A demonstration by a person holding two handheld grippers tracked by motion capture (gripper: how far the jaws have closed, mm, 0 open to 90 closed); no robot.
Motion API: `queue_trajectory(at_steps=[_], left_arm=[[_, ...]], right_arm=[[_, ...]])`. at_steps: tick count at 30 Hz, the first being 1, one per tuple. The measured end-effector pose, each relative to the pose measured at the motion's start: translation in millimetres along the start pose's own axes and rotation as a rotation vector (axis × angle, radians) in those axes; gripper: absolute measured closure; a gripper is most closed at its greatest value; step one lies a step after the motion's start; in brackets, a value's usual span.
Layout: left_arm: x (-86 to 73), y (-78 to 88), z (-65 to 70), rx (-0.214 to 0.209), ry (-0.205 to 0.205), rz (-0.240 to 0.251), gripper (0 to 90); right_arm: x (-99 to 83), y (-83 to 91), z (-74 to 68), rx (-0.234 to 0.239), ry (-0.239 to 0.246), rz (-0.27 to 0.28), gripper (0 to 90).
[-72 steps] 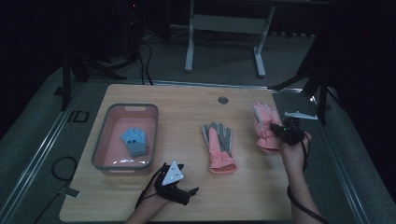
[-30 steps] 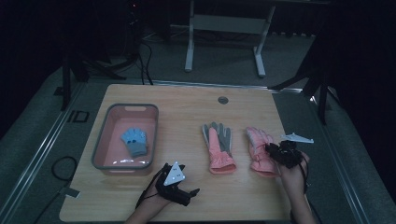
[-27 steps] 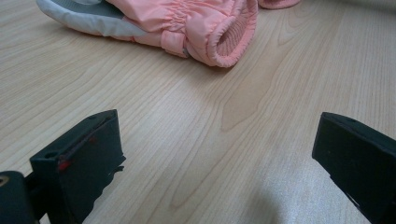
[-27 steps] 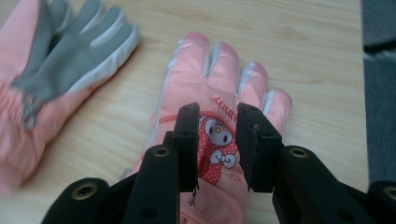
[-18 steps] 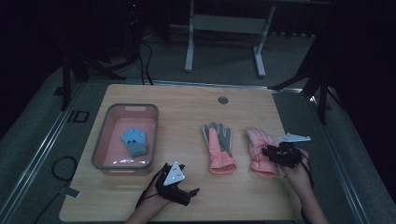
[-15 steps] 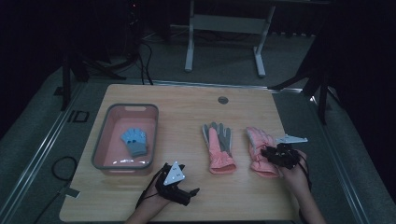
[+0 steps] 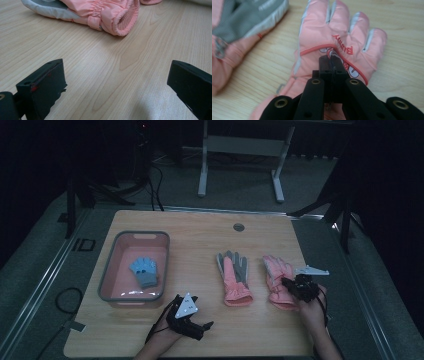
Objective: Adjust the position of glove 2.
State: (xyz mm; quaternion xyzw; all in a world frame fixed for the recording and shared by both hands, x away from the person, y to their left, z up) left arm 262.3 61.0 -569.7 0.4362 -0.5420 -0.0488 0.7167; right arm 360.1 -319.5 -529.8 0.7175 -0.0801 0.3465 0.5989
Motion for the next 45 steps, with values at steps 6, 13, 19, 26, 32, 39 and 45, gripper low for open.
queue_trajectory(at_steps=[6,13,19,26,32,39,45], left_arm=[[0.0,0.0,0.4,0.002,-0.003,0.001,1.8],[0.2,-0.4,0.4,0.003,-0.005,0.000,1.8],[0.1,0.0,0.2,0.004,-0.005,0.002,1.8],[0.2,-0.2,0.5,0.007,-0.011,0.002,1.9],[0.2,-0.3,0.7,0.008,-0.010,0.002,1.8],[0.2,-0.1,0.5,0.007,-0.010,0.005,1.8],[0.2,-0.2,0.2,0.008,-0.012,0.000,1.8]], right_arm=[[18.8,27.2,-10.9,-0.009,-0.019,0.049,89.6],[51.0,59.4,-36.3,-0.044,-0.007,0.095,89.5],[72.3,72.2,-64.0,-0.032,0.002,0.134,89.5],[86.0,77.7,-102.0,0.002,0.014,0.179,89.5],[85.9,67.7,-129.3,0.040,0.015,0.160,89.5],[82.8,46.4,-146.7,0.056,0.027,0.120,89.5],[76.9,23.8,-145.1,0.038,-0.009,0.082,89.4]])
Point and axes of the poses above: each handheld gripper's, and its own axes: y roughly backward along the jaws, x roughly out of its top, z roughly to its right, the point moved 2 cm from there along -y, roughly forward along the jaws, and after that the axes turned 11 degrees about -z, right-handed, at the moved point
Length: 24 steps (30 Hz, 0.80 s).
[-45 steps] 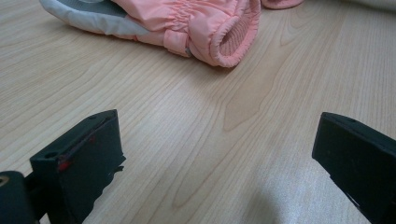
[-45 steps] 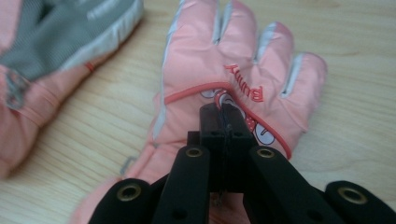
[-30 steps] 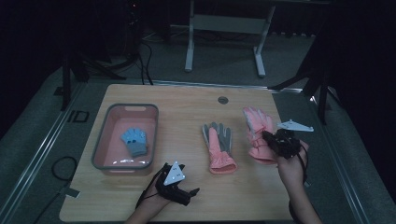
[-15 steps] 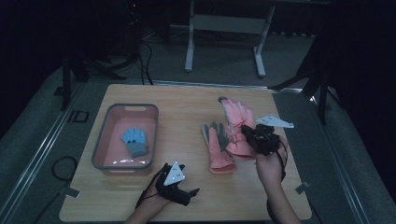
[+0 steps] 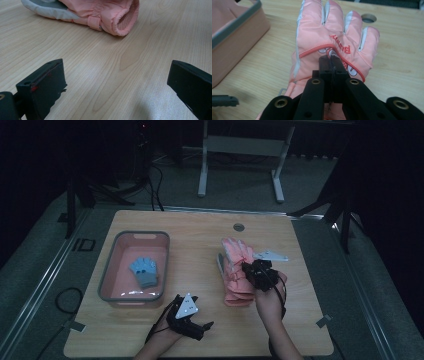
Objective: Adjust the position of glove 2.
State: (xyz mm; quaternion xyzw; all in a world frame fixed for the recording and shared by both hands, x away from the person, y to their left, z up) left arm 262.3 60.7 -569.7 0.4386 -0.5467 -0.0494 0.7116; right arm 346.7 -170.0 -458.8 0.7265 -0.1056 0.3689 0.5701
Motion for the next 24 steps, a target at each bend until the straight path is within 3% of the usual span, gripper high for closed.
queue_trajectory(at_steps=[6,10,13,19,24], left_arm=[[0.0,-0.2,0.4,0.002,0.000,-0.005,1.8],[0.0,-0.7,1.1,0.025,-0.017,-0.014,1.8],[0.2,-0.7,1.4,0.021,-0.013,-0.009,1.8],[0.3,-0.5,0.6,0.002,0.005,-0.003,1.8],[0.6,-1.5,2.6,0.018,-0.014,-0.022,1.8]], right_arm=[[-8.3,-19.1,-0.4,-0.002,-0.022,-0.037,89.2],[-15.9,-37.1,-1.6,-0.012,-0.019,-0.072,88.1],[-21.7,-47.4,-3.9,-0.018,-0.007,-0.087,87.2],[-24.5,-52.6,-3.2,-0.022,0.009,-0.093,85.9],[-22.2,-44.4,-3.2,0.024,0.021,-0.066,74.4]])
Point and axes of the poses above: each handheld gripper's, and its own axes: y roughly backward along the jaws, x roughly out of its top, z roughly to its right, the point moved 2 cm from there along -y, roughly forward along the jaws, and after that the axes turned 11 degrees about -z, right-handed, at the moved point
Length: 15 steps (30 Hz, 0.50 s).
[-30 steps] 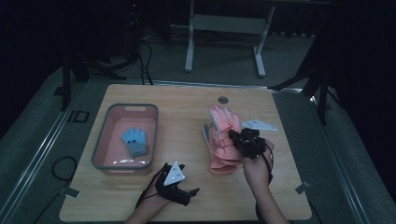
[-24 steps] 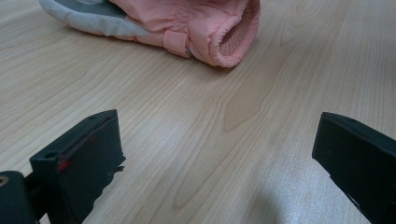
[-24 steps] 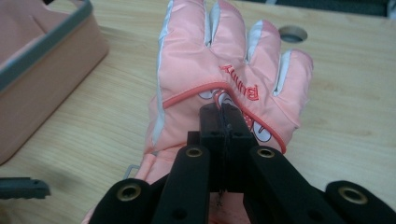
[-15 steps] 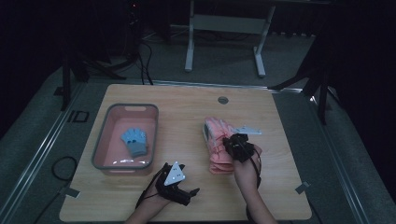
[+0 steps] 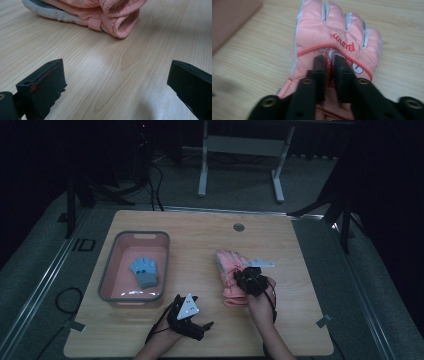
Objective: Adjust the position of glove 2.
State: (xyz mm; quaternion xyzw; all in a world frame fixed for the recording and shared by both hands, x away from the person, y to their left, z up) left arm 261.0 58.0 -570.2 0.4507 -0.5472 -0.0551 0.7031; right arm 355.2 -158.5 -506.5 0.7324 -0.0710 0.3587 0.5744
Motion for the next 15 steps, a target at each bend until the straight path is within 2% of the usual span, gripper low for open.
queue_trajectory(at_steps=[2,6,8,10,12,14,15], left_arm=[[0.6,0.3,0.4,0.003,0.004,0.005,1.8],[2.0,2.5,-2.8,-0.028,0.053,0.024,1.8],[2.0,3.4,-4.3,-0.027,0.058,0.039,1.8],[2.7,4.5,-5.2,-0.011,0.067,0.047,1.9],[4.2,6.2,-5.4,-0.023,0.082,0.068,1.9],[7.2,8.5,-5.2,-0.024,0.097,0.078,1.9],[8.9,10.0,-4.9,-0.021,0.098,0.080,1.9]], right_arm=[[1.3,5.6,0.6,0.022,0.012,0.016,66.8],[3.6,17.3,6.3,0.056,0.030,0.068,46.1],[4.1,21.5,10.9,0.078,0.043,0.084,32.2],[3.8,25.6,15.9,0.085,0.061,0.091,27.4],[3.6,30.7,21.7,0.122,0.075,0.106,17.4],[3.6,32.5,23.3,0.125,0.084,0.111,14.8],[3.0,38.3,28.0,0.137,0.129,0.120,14.1]])
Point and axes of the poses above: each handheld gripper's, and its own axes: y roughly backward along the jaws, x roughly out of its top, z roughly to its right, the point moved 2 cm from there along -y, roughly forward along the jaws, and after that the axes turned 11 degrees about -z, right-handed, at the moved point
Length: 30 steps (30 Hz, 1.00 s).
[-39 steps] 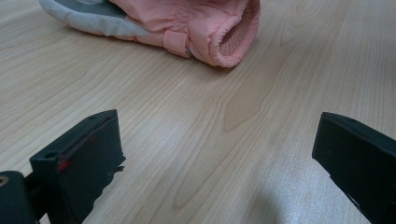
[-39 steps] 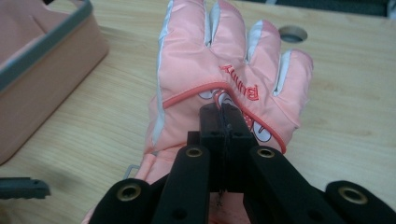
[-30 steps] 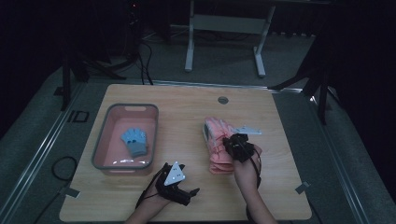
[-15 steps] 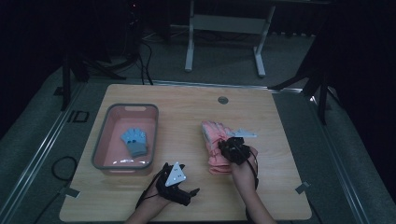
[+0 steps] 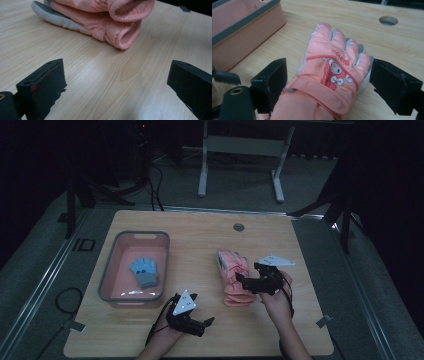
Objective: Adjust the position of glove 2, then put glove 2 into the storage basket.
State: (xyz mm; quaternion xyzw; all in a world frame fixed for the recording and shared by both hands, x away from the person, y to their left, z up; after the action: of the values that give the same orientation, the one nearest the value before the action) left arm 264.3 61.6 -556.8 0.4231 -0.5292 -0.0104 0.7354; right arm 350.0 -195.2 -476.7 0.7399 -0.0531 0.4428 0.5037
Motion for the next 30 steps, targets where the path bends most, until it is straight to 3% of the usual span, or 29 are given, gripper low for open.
queue_trajectory(at_steps=[3,6,10,13,16,17,19,20,21,22,23,24,25,27,30], left_arm=[[7.8,4.0,2.4,-0.016,0.007,-0.011,1.9],[18.4,8.6,5.8,-0.025,0.012,-0.014,1.9],[36.2,13.5,8.2,-0.032,0.005,0.001,1.9],[53.3,13.8,6.6,-0.032,0.011,-0.001,3.3],[74.0,13.8,4.3,0.022,-0.007,-0.007,7.9],[81.5,13.8,2.9,0.032,-0.013,0.000,11.8],[98.0,12.8,-0.8,0.043,0.001,0.014,15.4],[106.1,12.2,-2.7,0.039,0.006,0.031,22.6],[114.2,10.5,-4.5,0.033,0.006,0.035,35.5],[121.8,6.9,-6.0,0.038,0.011,0.039,43.9],[128.5,1.9,-7.5,0.049,0.019,0.031,47.7],[134.0,-4.5,-9.7,0.053,0.025,0.010,55.6],[138.1,-12.0,-12.3,0.063,0.044,-0.020,58.1],[141.2,-25.8,-16.8,0.084,0.074,-0.057,58.0],[136.8,-49.8,-24.8,0.106,0.167,-0.136,42.1]], right_arm=[[-0.8,9.3,5.7,-0.010,0.089,0.040,14.4],[-1.3,16.2,13.6,-0.076,0.159,0.019,14.1],[-1.8,24.8,25.3,-0.040,0.140,-0.014,14.0],[-2.6,27.4,33.4,-0.006,0.090,-0.040,12.7],[-1.8,27.3,37.7,0.035,0.054,-0.039,9.7],[-1.2,27.2,38.4,0.029,0.042,-0.028,9.7],[0.4,25.6,37.6,0.049,0.059,-0.037,10.4],[1.5,25.0,37.0,0.019,0.075,-0.033,18.3],[2.7,24.3,36.7,-0.017,0.092,-0.046,31.8],[4.2,22.8,36.5,-0.020,0.106,-0.069,42.4],[6.0,20.7,36.7,-0.009,0.104,-0.067,44.9],[7.8,18.1,36.8,0.008,0.095,-0.064,56.7],[9.0,15.3,36.2,0.023,0.098,-0.074,59.5],[10.7,9.2,34.8,0.021,0.098,-0.073,64.8],[9.8,-3.9,36.6,0.039,0.084,-0.087,62.6]])
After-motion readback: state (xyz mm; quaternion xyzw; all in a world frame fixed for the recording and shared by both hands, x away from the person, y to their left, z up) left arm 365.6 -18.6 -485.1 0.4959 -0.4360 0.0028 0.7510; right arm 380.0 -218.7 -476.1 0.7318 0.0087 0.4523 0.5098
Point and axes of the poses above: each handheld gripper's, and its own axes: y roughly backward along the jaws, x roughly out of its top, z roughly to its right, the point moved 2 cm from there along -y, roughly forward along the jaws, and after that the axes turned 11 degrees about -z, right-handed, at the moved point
